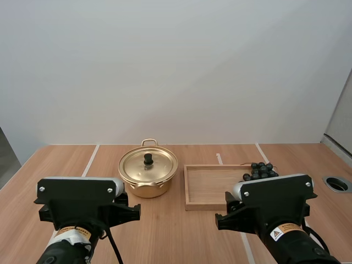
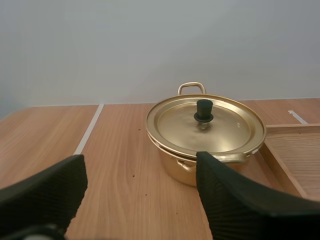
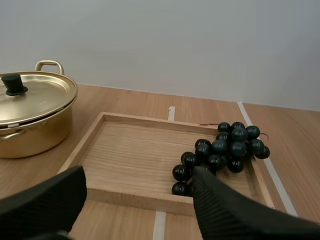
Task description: Open the pot, put the pineapple inside, and close it
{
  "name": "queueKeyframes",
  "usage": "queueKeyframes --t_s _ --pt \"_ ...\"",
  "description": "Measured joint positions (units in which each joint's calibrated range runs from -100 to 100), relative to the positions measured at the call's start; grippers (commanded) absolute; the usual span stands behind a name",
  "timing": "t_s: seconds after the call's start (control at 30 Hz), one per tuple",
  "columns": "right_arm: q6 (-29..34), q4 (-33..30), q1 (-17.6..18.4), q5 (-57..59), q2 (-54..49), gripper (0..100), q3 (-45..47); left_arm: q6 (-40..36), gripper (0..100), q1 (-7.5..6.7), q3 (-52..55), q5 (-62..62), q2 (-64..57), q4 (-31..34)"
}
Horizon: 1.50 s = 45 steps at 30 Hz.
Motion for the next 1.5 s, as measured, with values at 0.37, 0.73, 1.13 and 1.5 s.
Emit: queueKeyframes --t_s 0.37,0.73,1.13,1.5 --pt "0.6 -1.5 -0.3 0.3 -0.2 100 0.0 -1.5 100 0.0 0.0 0.0 0.0 3.3" --pt "1.7 0.2 -0.3 1.2 -0.2 100 0.0 -2.3 80 0.0 0.0 0.0 0.0 3.0" --pt "3.5 1.2 -0.3 1.0 -0.2 45 0.0 -2.9 0 0.0 0.0 0.0 0.0 2.7" --pt "3.6 1.3 -0.3 1.3 -0.2 0 0.0 -2.9 0 0.0 0.0 0.0 0.0 2.7"
